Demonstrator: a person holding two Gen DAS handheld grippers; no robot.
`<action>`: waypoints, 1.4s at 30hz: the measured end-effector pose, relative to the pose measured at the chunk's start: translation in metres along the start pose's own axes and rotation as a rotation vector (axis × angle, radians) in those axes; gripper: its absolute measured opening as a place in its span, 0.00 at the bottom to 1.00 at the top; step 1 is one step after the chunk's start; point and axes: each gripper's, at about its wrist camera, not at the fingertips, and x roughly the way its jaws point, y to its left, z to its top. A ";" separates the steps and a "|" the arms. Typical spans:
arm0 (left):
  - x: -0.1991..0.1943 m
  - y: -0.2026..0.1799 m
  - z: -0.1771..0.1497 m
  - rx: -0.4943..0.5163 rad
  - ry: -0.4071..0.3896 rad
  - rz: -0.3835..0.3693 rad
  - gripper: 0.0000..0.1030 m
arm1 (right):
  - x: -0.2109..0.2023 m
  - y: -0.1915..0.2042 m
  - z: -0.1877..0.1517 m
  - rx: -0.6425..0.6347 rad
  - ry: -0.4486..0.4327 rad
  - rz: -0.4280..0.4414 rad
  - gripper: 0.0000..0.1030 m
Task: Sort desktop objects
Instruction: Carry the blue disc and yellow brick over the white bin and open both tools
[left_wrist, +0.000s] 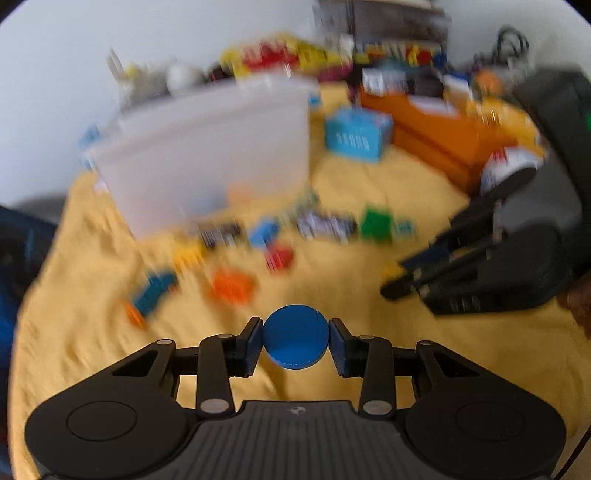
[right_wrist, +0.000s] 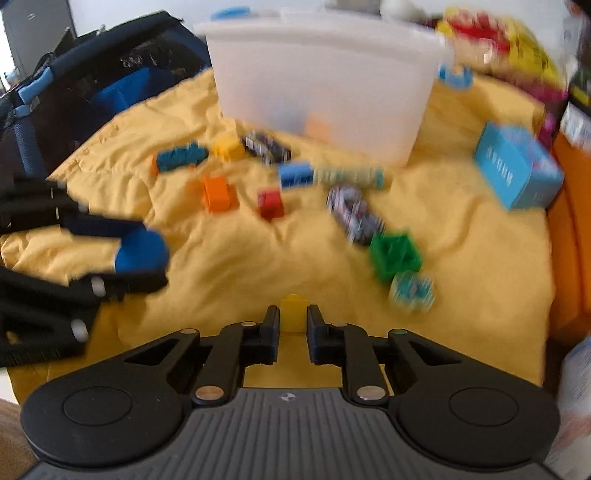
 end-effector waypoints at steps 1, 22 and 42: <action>-0.004 0.005 0.010 -0.013 -0.020 0.003 0.41 | -0.005 0.001 0.006 -0.023 -0.018 -0.013 0.17; -0.004 0.103 0.206 -0.074 -0.293 0.161 0.41 | -0.053 -0.029 0.196 -0.041 -0.388 -0.138 0.17; 0.022 0.115 0.186 -0.123 -0.224 0.185 0.49 | -0.005 -0.037 0.201 0.001 -0.294 -0.182 0.34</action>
